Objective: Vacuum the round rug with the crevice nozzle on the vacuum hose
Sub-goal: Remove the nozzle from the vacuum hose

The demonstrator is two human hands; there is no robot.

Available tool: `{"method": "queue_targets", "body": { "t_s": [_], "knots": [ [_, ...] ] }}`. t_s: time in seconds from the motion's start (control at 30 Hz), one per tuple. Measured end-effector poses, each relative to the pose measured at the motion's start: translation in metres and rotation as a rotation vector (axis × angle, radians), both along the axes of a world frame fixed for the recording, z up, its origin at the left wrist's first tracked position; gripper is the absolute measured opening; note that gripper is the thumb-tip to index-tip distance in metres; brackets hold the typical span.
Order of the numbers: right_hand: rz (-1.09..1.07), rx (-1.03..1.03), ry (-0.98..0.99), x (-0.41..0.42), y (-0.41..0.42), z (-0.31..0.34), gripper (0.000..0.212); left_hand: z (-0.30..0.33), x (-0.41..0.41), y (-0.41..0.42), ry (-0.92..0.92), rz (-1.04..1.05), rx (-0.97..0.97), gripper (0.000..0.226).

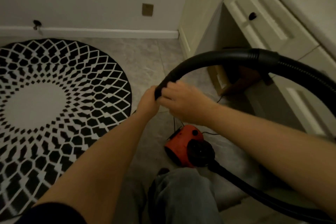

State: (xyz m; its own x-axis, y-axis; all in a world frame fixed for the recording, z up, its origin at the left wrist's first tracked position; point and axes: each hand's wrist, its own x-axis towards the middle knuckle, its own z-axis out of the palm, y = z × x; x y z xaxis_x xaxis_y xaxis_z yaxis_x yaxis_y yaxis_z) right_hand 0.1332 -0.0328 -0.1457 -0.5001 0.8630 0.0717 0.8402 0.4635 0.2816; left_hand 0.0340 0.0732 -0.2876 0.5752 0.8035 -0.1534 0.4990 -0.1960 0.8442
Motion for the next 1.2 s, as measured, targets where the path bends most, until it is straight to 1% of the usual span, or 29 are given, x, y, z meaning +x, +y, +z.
{"method": "queue_targets", "body": {
  "t_s": [0.03,0.07,0.13,0.23,0.3,0.37,0.43,0.57,0.7,0.83,0.9,1.03,1.13,1.2],
  "knots": [
    [-0.015,-0.017,0.107,0.011,-0.016,-0.011,0.013,0.001,0.001,0.0,-0.009,0.017,0.002,0.029],
    [-0.085,-0.06,0.195,0.025,-0.031,-0.024,0.012,-0.001,0.003,-0.001,-0.021,0.03,0.022,0.031],
    [-0.362,-0.171,0.326,0.053,-0.059,-0.056,0.007,-0.007,0.012,0.0,-0.026,0.028,0.049,0.033],
    [-0.767,-0.346,0.49,0.084,-0.092,-0.113,0.004,-0.026,0.019,0.003,-0.02,0.02,0.031,0.034],
    [-0.991,-0.452,0.583,0.093,-0.103,-0.142,0.014,-0.039,0.021,0.007,-0.023,-0.024,0.028,0.033],
    [-1.172,-0.597,0.618,0.098,-0.104,-0.17,0.032,-0.055,0.025,0.009,-0.031,-0.075,0.031,0.033],
    [-1.272,-0.738,0.622,0.101,-0.101,-0.196,0.042,-0.07,0.03,0.009,-0.041,-0.08,0.043,0.032],
    [-1.308,-0.816,0.599,0.107,-0.084,-0.239,0.052,-0.098,0.039,0.009,-0.074,-0.018,0.043,0.033],
    [-1.362,-0.876,0.605,0.112,-0.066,-0.266,0.057,-0.118,0.045,0.009,-0.072,0.022,0.055,0.043],
    [-1.353,-0.907,0.6,0.125,-0.06,-0.291,0.063,-0.133,0.05,0.009,-0.079,0.068,0.077,0.043],
    [-1.351,-0.916,0.587,0.133,-0.061,-0.301,0.061,-0.138,0.052,0.009,-0.078,0.079,0.076,0.041],
    [-1.367,-0.972,0.559,0.143,-0.06,-0.314,0.049,-0.141,0.058,0.01,-0.065,0.09,0.089,0.036],
    [-1.361,-1.009,0.514,0.143,-0.055,-0.327,0.049,-0.142,0.062,0.01,-0.044,0.106,0.085,0.034],
    [-1.316,-1.033,0.464,0.141,-0.047,-0.34,0.052,-0.144,0.063,0.011,-0.056,0.108,0.077,0.033]
  ]
}}
